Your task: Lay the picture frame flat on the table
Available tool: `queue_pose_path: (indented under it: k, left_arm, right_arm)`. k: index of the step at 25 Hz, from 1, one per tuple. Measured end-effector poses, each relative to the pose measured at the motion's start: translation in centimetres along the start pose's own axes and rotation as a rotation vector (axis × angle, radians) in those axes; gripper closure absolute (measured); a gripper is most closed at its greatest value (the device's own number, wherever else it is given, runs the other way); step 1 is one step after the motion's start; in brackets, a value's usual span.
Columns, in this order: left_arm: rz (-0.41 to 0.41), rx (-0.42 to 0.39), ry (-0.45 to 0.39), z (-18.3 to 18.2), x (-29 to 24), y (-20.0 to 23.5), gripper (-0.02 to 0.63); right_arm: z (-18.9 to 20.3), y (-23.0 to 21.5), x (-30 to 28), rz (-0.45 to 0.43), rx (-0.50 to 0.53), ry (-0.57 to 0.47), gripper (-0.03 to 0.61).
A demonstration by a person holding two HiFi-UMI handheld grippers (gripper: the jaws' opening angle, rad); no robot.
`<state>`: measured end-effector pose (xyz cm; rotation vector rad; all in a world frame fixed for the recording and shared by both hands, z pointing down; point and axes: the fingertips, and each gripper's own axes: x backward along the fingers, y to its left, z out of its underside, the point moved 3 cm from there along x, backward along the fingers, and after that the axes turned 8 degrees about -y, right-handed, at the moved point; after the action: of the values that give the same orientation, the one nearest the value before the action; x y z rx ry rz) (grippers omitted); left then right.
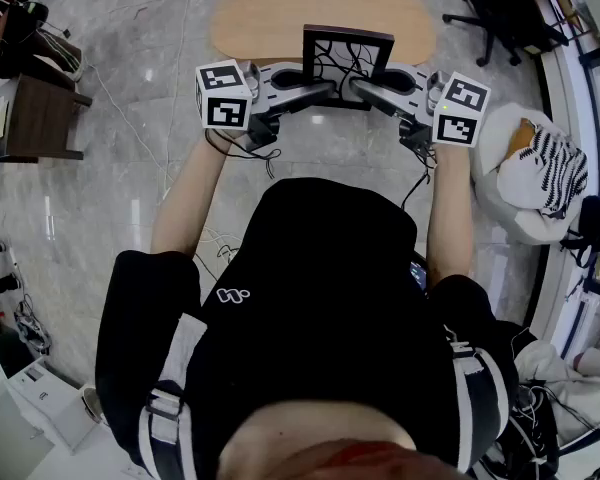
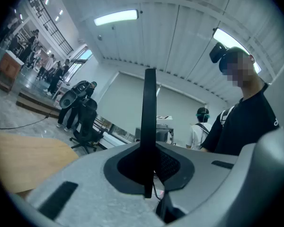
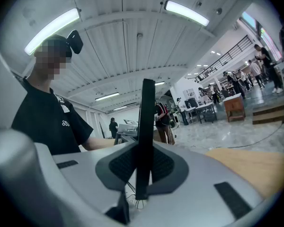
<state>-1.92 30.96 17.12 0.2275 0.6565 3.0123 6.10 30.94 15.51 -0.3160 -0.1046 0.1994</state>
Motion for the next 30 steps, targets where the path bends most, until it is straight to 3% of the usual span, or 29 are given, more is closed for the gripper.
queue_pose_path:
  k: [11,22,30]
  left_arm:
    - [0.006,0.028,0.020,0.2,-0.2,0.6,0.581]
    - [-0.073,0.108,0.029,3.1,-0.8,2.6,0.581]
    - [-0.083,0.157,0.025,2.5,-2.2,9.9,0.581]
  right_arm:
    - [0.5,-0.6,0.2,0.024,-0.016,-0.031,0.528]
    - [3.4,-3.0,1.3,0.057,-0.125,-0.045,0.528]
    - [3.4,-10.4,1.1,0.119,-0.178,-0.054,0.528]
